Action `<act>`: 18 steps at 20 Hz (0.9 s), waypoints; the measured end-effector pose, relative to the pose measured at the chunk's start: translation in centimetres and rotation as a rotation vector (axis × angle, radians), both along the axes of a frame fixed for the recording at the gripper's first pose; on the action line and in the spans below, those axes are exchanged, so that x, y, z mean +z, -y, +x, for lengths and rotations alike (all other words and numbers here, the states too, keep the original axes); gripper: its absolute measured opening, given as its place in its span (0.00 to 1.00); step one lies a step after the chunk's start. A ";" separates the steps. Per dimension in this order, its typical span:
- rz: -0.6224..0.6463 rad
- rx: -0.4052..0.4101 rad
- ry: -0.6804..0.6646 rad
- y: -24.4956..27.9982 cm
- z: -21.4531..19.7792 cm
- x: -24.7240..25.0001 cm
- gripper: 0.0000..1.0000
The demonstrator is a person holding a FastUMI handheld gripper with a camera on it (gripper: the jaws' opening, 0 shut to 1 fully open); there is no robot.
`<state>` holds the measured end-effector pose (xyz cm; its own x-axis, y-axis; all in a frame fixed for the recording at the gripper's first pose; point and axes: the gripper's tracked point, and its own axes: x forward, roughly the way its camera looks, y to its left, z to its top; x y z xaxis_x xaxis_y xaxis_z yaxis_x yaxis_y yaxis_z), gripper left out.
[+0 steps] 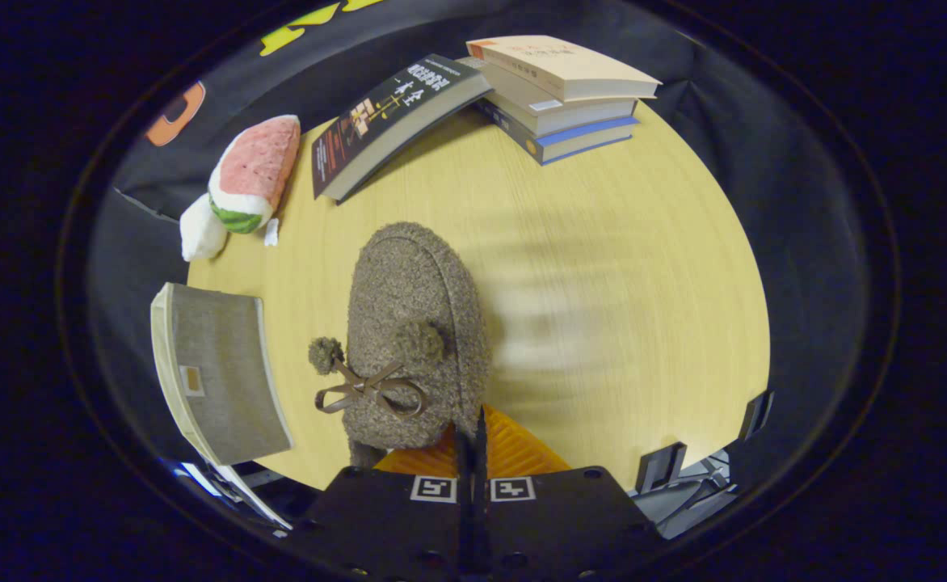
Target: Open the storage box then place both shoes into the box .Put the left shoe in first, then the right shoe, with the right side of both shoes facing outward in a uniform manner.
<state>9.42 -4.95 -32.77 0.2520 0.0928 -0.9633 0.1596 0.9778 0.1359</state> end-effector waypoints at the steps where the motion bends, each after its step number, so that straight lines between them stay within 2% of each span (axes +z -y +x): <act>1: -0.003 0.002 0.013 -0.7 -0.1 1.1 0.01; 4: -0.009 0.027 0.053 -3.7 -0.2 4.6 0.01; 9: -0.002 0.126 0.114 -11.4 -0.4 9.8 0.01; 12: 0.016 0.174 0.115 -17.3 -1.1 11.3 0.01; 18: 0.079 0.211 0.108 -27.7 -2.3 12.7 0.01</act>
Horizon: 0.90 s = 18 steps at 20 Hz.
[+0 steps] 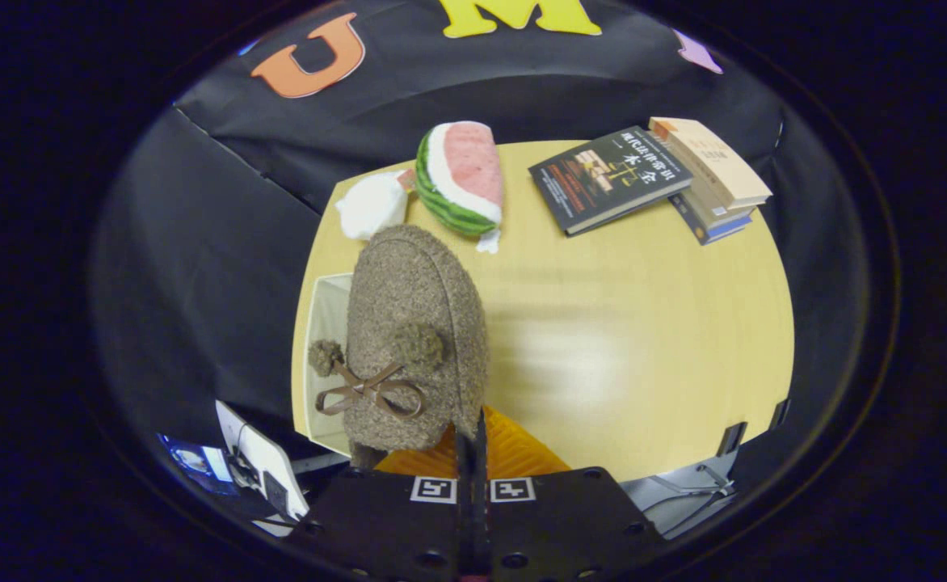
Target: Open the storage box then place both shoes into the box .Put the left shoe in first, then the right shoe, with the right side of both shoes facing outward in a uniform manner.
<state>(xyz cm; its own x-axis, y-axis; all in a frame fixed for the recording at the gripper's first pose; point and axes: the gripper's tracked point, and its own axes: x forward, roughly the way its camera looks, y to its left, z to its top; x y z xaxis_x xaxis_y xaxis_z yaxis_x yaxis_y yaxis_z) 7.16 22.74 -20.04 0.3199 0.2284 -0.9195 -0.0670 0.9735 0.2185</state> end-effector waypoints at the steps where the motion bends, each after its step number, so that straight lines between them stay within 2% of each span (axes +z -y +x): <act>1: -0.001 0.003 -0.003 -1.3 -0.1 -0.2 0.01; 9: -0.103 -0.030 -0.063 -7.7 0.5 -7.8 0.01; 13: -0.172 -0.077 -0.113 -7.4 1.3 -11.0 0.01; 18: -0.225 -0.091 -0.100 -7.4 2.3 -12.3 0.01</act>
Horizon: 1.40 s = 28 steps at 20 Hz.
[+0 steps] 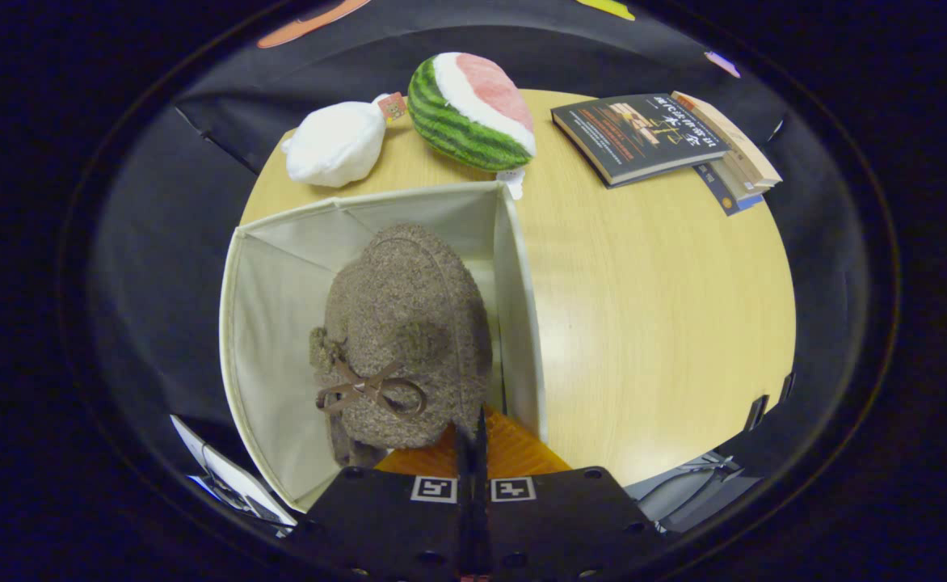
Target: Open the storage box then place both shoes into the box .Put the left shoe in first, then the right shoe, with the right side of both shoes facing outward in a uniform manner.
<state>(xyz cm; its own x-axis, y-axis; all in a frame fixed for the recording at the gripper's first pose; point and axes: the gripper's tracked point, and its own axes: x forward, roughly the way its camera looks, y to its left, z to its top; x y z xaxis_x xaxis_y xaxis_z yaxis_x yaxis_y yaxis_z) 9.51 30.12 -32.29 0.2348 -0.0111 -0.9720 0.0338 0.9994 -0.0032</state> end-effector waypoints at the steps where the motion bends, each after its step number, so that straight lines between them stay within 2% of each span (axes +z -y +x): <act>1: -0.020 0.004 0.003 0.0 0.1 0.0 0.01; 5: -0.087 0.027 0.035 -0.2 1.0 -0.4 0.02; 10: -0.085 0.019 0.056 -0.5 1.1 0.1 0.14; 12: -0.079 0.033 0.076 -0.8 1.1 0.8 0.14; 13: -0.072 0.039 0.084 -1.0 0.9 0.9 0.17; 14: -0.068 0.040 0.092 -0.9 0.7 1.2 0.26; 15: -0.060 0.037 0.097 -1.0 0.4 1.6 0.30; 16: -0.052 0.036 0.100 -1.0 0.1 1.9 0.38; 17: -0.044 0.038 0.104 -1.1 -0.3 2.3 0.41; 22: -0.031 0.077 0.224 -1.0 -1.0 5.6 0.71; 24: -0.054 0.085 0.308 -0.2 -1.3 7.9 0.77; 28: -0.062 0.112 0.455 0.5 -3.2 12.5 0.77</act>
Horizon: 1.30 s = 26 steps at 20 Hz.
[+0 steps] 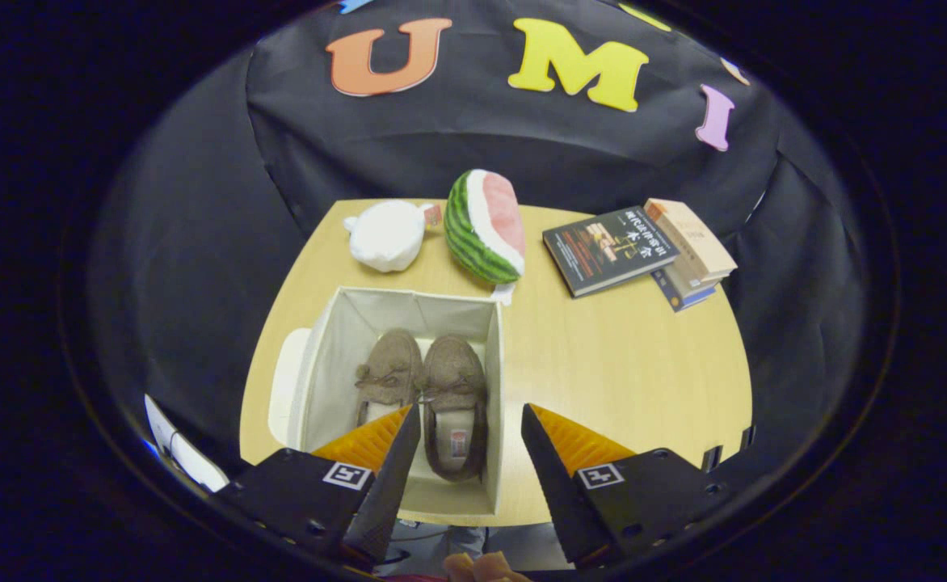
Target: Open the storage box then place both shoes into the box .Put the left shoe in first, then the right shoe, with the right side of both shoes facing outward in a uniform manner.
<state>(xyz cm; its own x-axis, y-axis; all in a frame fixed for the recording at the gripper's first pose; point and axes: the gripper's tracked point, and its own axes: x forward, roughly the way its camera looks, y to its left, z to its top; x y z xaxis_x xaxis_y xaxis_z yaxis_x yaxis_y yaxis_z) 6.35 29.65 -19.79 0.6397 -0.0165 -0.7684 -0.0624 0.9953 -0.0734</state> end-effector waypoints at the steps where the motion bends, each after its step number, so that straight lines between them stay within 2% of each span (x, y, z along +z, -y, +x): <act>1: -0.004 0.004 0.045 0.4 -0.5 1.5 0.77; 4: -0.012 0.014 0.213 1.4 -1.6 6.3 0.87; 9: -0.021 0.042 0.433 3.3 -4.2 13.3 0.86; 15: 0.029 -0.021 0.754 6.8 -7.9 21.4 0.87; 22: 0.062 -0.022 0.931 9.3 -12.8 24.3 0.87; 26: 0.054 -0.012 0.892 10.3 -13.3 22.6 0.87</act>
